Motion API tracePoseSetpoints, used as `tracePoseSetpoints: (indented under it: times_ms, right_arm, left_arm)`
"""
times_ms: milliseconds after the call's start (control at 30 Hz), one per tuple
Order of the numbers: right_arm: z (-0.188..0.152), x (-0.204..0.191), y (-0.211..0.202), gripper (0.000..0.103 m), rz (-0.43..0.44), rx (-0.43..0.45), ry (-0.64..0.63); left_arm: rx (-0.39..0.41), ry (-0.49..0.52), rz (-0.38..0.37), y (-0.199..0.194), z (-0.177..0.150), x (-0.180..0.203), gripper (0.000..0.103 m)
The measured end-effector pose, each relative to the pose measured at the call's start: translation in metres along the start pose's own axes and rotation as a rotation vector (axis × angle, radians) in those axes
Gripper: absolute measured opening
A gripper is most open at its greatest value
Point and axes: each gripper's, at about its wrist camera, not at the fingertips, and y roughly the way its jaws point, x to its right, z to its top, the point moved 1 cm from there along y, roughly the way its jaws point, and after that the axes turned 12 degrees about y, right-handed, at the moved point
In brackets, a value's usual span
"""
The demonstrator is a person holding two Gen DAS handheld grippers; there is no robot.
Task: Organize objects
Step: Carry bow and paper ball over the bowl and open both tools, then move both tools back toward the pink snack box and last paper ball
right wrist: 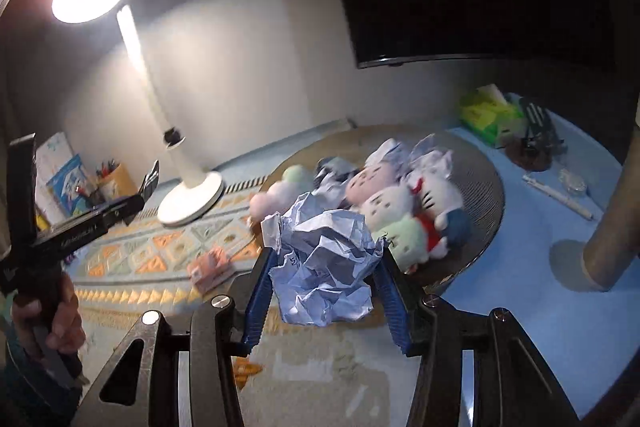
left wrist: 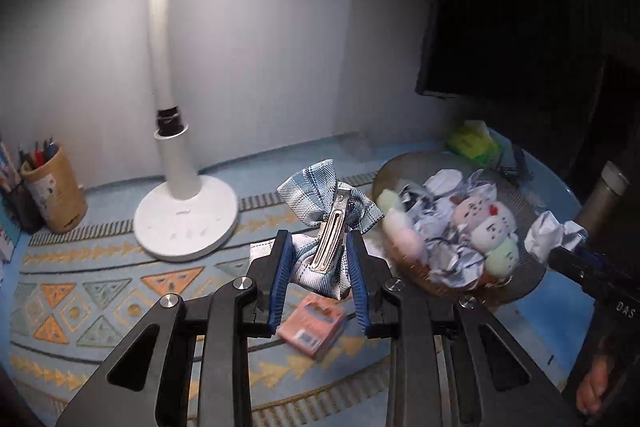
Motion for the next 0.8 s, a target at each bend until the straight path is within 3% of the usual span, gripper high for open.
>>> tracePoseSetpoints:
  times_ms: [200, 367, 433, 467, 500, 533, 567, 667, 800]
  right_arm:
    - [0.065, 0.039, 0.017, 0.049, -0.072, 0.091, 0.187]
    - [0.094, 0.044, 0.043, 0.051, -0.116, 0.092, 0.223]
    - [0.102, 0.042, 0.054, 0.065, -0.119, 0.089, 0.223]
    - [0.105, 0.043, 0.060, 0.082, -0.111, 0.080, 0.219]
    - [0.108, 0.043, 0.066, 0.086, -0.101, 0.068, 0.209]
    - [0.108, 0.044, 0.069, 0.086, -0.105, 0.068, 0.195]
    - [0.108, 0.044, 0.071, 0.086, -0.126, 0.074, 0.182]
    - [0.099, 0.051, 0.067, 0.086, -0.116, 0.072, 0.185]
    - [0.082, 0.056, 0.058, 0.086, -0.027, 0.029, 0.203]
  left_arm:
    - [0.021, 0.084, -0.135, 0.052, 0.042, 0.061, 0.025]
    - [0.001, 0.110, -0.212, 0.086, 0.054, 0.087, 0.025]
    - [0.004, 0.117, -0.242, 0.093, 0.056, 0.092, 0.033]
    - [-0.002, 0.122, -0.257, 0.095, 0.056, 0.093, 0.048]
    - [-0.016, 0.124, -0.267, 0.097, 0.055, 0.093, 0.058]
    - [-0.024, 0.119, -0.274, 0.097, 0.052, 0.090, 0.079]
    - [-0.013, 0.109, -0.276, 0.093, 0.047, 0.084, 0.084]
    - [-0.006, 0.052, -0.298, 0.083, 0.032, 0.061, 0.084]
    - [-0.030, 0.002, -0.241, 0.068, 0.011, 0.025, 0.084]
